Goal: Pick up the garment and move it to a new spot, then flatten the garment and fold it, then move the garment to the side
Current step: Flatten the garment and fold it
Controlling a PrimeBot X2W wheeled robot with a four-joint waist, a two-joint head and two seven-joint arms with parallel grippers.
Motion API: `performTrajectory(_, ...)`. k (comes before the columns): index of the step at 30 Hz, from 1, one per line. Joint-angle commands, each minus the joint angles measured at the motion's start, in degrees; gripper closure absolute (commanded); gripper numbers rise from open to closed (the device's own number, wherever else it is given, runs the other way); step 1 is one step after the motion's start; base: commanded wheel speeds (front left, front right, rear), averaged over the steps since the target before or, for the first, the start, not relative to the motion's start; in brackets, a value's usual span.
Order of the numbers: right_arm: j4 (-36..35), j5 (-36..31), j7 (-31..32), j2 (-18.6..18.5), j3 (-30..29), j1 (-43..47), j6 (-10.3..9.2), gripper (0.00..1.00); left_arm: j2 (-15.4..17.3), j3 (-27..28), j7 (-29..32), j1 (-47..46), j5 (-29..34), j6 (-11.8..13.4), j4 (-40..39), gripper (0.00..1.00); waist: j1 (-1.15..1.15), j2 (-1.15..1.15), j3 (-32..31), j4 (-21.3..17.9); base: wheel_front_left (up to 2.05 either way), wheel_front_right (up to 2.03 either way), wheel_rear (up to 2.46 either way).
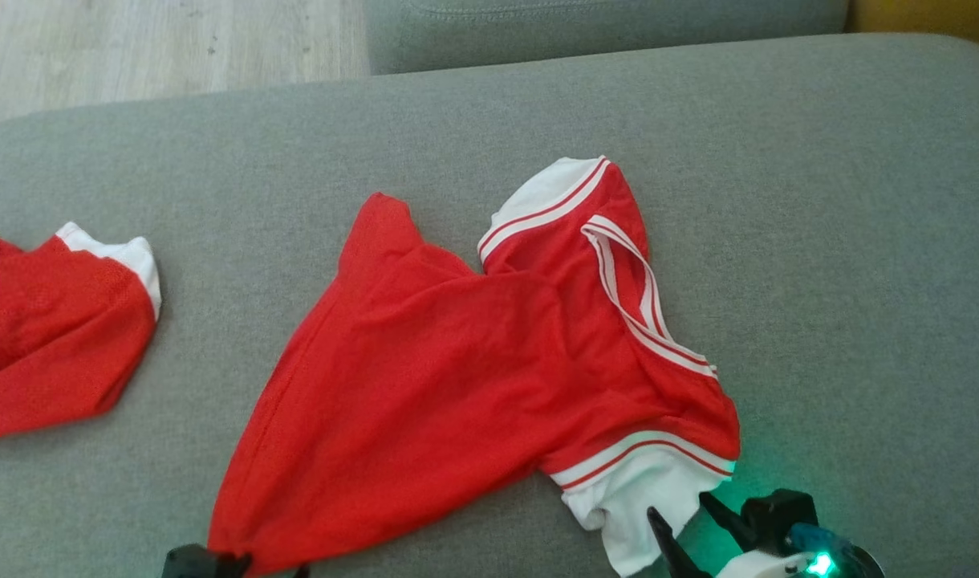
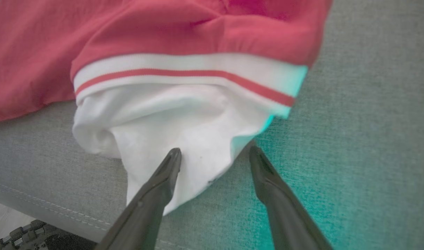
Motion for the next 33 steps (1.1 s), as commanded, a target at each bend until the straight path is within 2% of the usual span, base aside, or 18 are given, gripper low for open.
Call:
performTrajectory(1,-1.67,0.21,0.22,-0.13,1.10,-2.26,0.43,0.00,0.99,2.08,-1.02,-2.22,-0.03,0.34,-0.91,0.00,0.00,0.00,0.41,-0.07,0.00,0.00,0.00)
performTrajectory(9,-1.54,1.02,1.67,-0.15,1.82,-2.87,0.43,0.00,2.47,2.57,-2.79,-3.64,0.93,0.71,3.25,0.00,0.00,0.00,0.85,-0.29,0.00,0.00,0.00)
performTrajectory(25,-1.91,2.40,1.93,-0.32,3.43,-3.62,0.43,0.00,4.83,2.10,-4.06,-5.09,2.20,1.06,5.32,0.00,0.00,0.00,1.14,-1.01,0.00,0.00,0.00)
performTrajectory(33,-0.96,4.91,3.06,-0.40,6.49,-4.81,0.43,0.00,6.10,1.08,-4.42,-6.52,2.47,0.71,8.19,0.00,0.00,0.00,1.46,-1.55,0.00,0.00,0.00)
